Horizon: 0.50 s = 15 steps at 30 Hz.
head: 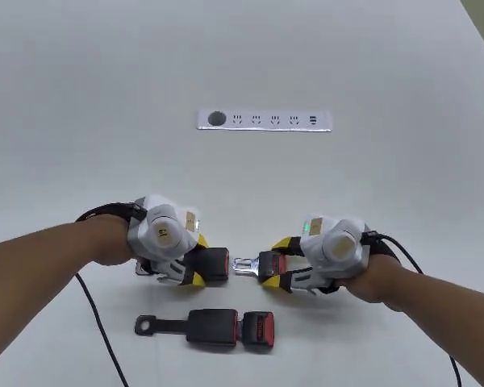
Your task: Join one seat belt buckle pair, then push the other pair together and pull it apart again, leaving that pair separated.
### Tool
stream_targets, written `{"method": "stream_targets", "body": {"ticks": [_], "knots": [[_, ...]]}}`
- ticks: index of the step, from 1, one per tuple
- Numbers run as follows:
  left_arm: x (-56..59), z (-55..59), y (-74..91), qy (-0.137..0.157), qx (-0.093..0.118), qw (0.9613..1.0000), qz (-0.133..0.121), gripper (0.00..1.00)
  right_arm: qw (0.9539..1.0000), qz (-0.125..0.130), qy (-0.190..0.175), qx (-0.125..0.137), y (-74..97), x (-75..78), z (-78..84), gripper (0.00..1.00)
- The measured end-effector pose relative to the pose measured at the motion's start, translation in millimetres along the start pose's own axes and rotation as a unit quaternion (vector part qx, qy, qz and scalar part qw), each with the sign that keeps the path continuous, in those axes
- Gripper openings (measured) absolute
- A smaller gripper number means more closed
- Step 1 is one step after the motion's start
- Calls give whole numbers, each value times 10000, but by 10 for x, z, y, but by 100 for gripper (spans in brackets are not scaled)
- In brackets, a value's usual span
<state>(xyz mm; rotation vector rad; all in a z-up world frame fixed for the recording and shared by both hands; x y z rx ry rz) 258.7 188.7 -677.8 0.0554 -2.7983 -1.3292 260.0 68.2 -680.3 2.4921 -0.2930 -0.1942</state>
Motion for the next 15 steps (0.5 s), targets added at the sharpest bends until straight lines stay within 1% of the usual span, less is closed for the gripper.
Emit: {"method": "stream_targets", "body": {"ticks": [5, 6, 15], "knots": [[-4, -3, -3, -4, 13, 10000, 6, 34, 10000, 15, -26, -23, 134, 35, 69, 34], [-4, -4, -2, -1, 22, 10000, 8, 34, 10000, 33, -28, -28, 169, 73, 91, 34], [2, -22, 0, -23, 30, 10000, 36, 35, 9999, 32, -44, -101, 330, 122, 207, 34]]}}
Point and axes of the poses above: the centre of the closed fingertips' face, and the gripper's own axes: y roughly backward along the fingers, x roughly to its right, z roughly out of its underside, the point moved 2 cm from there along y, roughly backward along the fingers, and after that the axes turned 8 degrees about x, right-handed, at the moved point
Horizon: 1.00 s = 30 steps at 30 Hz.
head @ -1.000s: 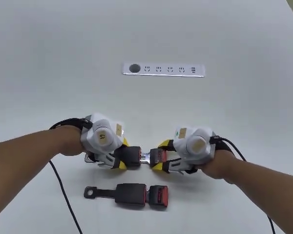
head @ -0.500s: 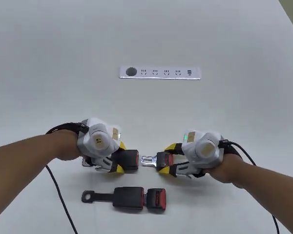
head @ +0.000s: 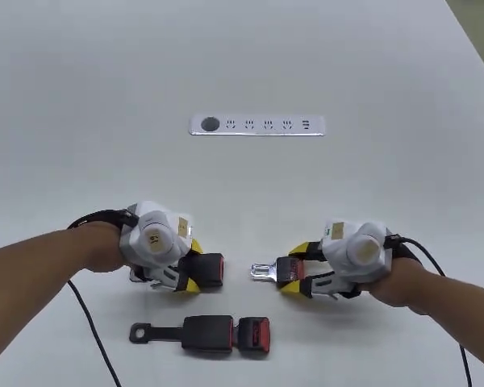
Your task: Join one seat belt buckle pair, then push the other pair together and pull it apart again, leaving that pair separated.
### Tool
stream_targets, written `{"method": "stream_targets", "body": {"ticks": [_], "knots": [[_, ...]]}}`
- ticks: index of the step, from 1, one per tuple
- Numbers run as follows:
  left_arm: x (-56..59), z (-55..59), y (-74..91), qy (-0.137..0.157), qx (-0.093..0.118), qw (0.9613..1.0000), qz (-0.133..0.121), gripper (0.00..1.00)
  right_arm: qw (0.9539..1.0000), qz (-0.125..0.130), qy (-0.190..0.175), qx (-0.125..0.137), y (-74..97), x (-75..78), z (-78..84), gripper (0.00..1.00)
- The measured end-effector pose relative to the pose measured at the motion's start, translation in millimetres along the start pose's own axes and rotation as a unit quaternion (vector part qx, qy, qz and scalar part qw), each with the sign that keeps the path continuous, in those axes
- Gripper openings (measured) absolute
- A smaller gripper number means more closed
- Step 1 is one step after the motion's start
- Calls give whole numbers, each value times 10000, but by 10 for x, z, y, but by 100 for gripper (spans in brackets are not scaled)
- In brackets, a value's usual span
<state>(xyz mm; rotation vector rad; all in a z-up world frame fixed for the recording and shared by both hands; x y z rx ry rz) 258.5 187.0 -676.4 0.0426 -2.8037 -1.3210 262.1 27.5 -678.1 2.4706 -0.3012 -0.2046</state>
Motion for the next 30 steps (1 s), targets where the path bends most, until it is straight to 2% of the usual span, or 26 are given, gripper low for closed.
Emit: {"method": "stream_targets", "body": {"ticks": [5, 22, 30], "knots": [[2, -5, 3, 0, 3, 10000, 7, 35, 10000, 11, -22, -27, 89, -10, 31, 34], [-13, -16, 18, 24, -35, 10000, 14, 35, 9999, 97, -75, -90, 279, 90, 223, 35], [-22, -12, 15, 5, -86, 10000, 15, 35, 9997, 146, -152, -103, 305, 105, 244, 35]]}}
Point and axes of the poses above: the centre of the closed fingertips' face, and the gripper's own axes: y roughly backward along the fingers, x roughly to its right, z roughly out of its underside, the point moved 2 cm from there along y, roughly backward along the fingers, and after that the axes turned 8 degrees about x, right-handed, at the moved point
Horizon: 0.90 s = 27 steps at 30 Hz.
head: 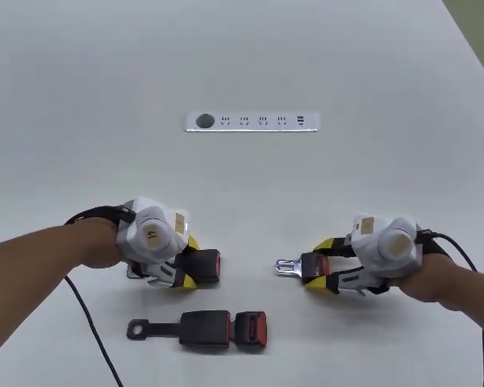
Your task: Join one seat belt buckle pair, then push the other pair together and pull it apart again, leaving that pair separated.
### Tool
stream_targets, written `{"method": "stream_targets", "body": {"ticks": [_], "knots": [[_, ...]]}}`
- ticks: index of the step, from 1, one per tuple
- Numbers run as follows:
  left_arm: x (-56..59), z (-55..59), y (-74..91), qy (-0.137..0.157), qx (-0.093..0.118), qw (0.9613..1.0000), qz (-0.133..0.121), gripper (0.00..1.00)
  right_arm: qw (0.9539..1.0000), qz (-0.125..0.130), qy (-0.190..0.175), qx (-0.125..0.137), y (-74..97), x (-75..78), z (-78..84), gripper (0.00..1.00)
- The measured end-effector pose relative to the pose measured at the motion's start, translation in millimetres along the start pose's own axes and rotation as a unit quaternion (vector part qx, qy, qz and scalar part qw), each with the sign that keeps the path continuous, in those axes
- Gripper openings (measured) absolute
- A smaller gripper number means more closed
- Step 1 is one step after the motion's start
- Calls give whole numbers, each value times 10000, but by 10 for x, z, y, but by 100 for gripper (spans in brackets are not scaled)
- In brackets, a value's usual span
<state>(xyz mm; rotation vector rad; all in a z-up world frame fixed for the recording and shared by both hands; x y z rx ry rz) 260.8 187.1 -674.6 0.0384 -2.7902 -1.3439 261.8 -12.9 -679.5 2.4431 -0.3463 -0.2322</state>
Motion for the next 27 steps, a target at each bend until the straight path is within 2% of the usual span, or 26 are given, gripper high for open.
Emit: {"method": "stream_targets", "body": {"ticks": [6, 8, 10, 11, 12, 13, 15, 17, 18, 19, 20, 21, 22, 23, 24, 25, 26, 27], "knots": [[3, -4, -8, -2, -43, 10000, -26, 35, 9999, 7, 11, -112, 0, -21, -3, 36], [-12, 3, -1, 70, -66, 9998, -156, 36, 9999, 52, 38, -152, 7, -31, 5, 36], [-23, 3, 17, 94, -109, 9994, -314, 43, 9995, 255, -73, -186, 25, -27, 1, 36], [0, -18, 29, 176, -52, 9993, -322, 47, 9993, 333, -125, -117, 35, -36, -20, 36], [38, -52, 44, 365, 76, 9988, -310, 50, 9987, 435, -247, 73, 35, -39, -55, 37], [52, -71, 56, 539, 174, 9978, -337, 54, 9981, 492, -334, 156, 41, -43, -69, 38], [35, -87, 102, 592, 245, 9968, -469, 58, 9963, 698, -429, 251, 67, -33, -84, 46], [22, -126, 146, 837, 405, 9934, -672, 62, 9930, 954, -610, 323, 77, -9, -76, 58], [29, -151, 170, 1068, 515, 9902, -744, 65, 9917, 1054, -646, 344, 88, -7, -81, 62], [21, -153, 170, 1220, 608, 9875, -787, 71, 9888, 1269, -670, 414, 115, 12, -99, 63], [20, -163, 180, 1267, 687, 9863, -807, 77, 9863, 1427, -695, 441, 136, 36, -105, 62], [15, -167, 188, 1275, 722, 9856, -844, 82, 9821, 1636, -733, 585, 160, 63, -138, 62], [-17, -149, 222, 1287, 752, 9833, -1045, 85, 9800, 1714, -764, 667, 157, 70, -143, 64], [-20, -144, 234, 1321, 752, 9823, -1093, 85, 9787, 1767, -783, 693, 160, 74, -143, 68], [-2, -165, 284, 1502, 804, 9782, -1183, 85, 9753, 1936, -783, 714, 186, 85, -144, 71], [-1, -171, 292, 1548, 842, 9769, -1212, 85, 9734, 2027, -800, 709, 195, 100, -123, 73], [-8, -165, 316, 1616, 954, 9737, -1296, 86, 9696, 2147, -900, 755, 219, 87, -134, 74], [-13, -159, 343, 1657, 977, 9714, -1390, 88, 9656, 2243, -1034, 816, 239, 69, -153, 75]]}}
Point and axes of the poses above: the centre of the closed fingertips' face, and the gripper's own axes: y roughly backward along the fingers, x roughly to its right, z roughly out of its underside, the point moved 2 cm from there along y, roughly backward along the fingers, and after that the axes turned 8 degrees about x, right-handed, at the moved point
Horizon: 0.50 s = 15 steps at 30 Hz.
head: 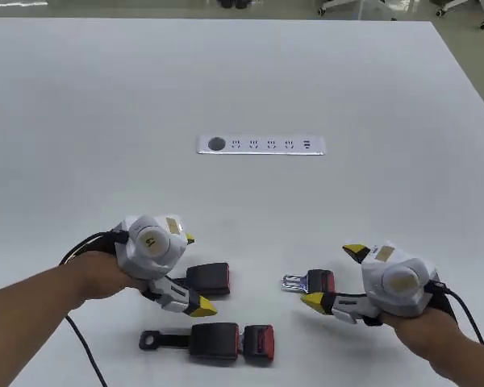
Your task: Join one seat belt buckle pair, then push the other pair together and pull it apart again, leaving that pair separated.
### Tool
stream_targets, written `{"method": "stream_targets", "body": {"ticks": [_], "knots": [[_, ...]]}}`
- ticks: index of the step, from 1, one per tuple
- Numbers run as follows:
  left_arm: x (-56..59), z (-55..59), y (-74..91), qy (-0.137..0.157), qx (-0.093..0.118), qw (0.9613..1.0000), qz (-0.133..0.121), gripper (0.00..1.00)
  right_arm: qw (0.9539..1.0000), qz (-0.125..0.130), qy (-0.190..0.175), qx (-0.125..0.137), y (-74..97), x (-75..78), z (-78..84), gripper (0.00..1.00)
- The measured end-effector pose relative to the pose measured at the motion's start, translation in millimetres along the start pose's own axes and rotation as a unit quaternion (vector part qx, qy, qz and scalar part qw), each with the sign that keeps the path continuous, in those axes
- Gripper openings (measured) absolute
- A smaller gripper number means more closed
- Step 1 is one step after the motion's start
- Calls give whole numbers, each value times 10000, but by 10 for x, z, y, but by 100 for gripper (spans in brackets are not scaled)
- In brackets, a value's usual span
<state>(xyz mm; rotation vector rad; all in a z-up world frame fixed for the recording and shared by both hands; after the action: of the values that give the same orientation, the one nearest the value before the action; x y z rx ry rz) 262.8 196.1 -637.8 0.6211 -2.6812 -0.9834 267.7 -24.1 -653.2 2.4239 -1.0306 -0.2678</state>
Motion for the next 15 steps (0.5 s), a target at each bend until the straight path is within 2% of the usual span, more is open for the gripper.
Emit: {"method": "stream_targets", "body": {"ticks": [4, 6, 10, 13, 15], "knots": [[-22, -41, 73, 244, 274, 9987, -346, 96, 9994, 300, -57, 156, 75, -8, -75, 82], [-37, -42, 116, 318, 333, 9977, -499, 99, 9990, 393, -82, 203, 78, 0, -91, 85], [-53, -70, 216, 791, 628, 9913, -845, 100, 9978, 537, -198, 343, 89, -18, -161, 93], [-14, -79, 320, 881, 751, 9881, -1012, 100, 9969, 634, -182, 430, 116, -77, -218, 97], [-47, -44, 358, 868, 825, 9851, -1235, 100, 9964, 672, -210, 474, 154, -121, -253, 97]]}}
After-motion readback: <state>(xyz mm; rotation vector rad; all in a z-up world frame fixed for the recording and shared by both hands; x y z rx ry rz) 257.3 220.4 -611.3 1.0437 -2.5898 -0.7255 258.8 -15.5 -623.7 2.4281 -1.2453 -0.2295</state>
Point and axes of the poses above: the centre of the closed fingertips' face, and the gripper's own axes: y roughly backward along the fingers, x roughly to its right, z roughly out of its underside, the point moved 2 cm from there along y, roughly backward along the fingers, and after that the axes turned 8 degrees about x, right-handed, at the moved point
